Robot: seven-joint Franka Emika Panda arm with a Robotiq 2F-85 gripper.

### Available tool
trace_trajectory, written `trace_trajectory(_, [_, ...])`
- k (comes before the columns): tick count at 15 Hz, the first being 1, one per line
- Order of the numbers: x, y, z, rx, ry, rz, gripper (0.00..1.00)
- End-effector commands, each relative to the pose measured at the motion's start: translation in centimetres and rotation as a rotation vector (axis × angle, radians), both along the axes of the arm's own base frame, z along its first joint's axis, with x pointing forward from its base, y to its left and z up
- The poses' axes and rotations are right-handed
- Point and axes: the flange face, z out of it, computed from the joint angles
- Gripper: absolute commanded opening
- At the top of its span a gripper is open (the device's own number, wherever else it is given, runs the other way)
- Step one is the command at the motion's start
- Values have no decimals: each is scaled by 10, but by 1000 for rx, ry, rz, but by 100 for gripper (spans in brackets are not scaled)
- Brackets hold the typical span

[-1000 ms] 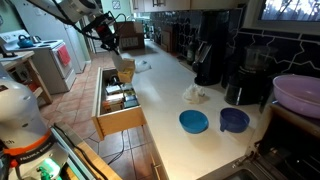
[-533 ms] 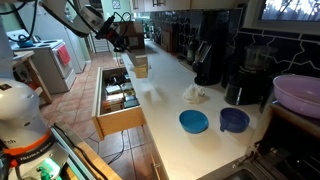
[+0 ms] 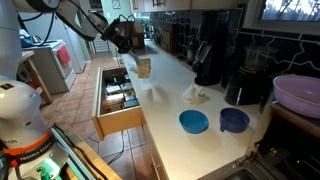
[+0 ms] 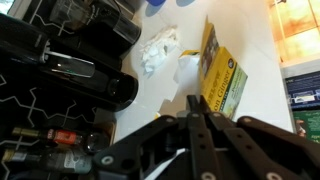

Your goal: Remove the yellow box from the drawer and put it on the counter

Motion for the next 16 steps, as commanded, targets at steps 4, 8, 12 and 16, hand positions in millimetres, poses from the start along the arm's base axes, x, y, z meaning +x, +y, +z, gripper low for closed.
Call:
trace_trajectory(4, [16,-1,21,3,115,27,0])
trace_trajectory(8, [19,-1,24,21,173,35,0])
trace_trajectory(12, [19,0,25,41,206,21,0])
trace_trajectory(16, [19,0,26,48,175,34,1])
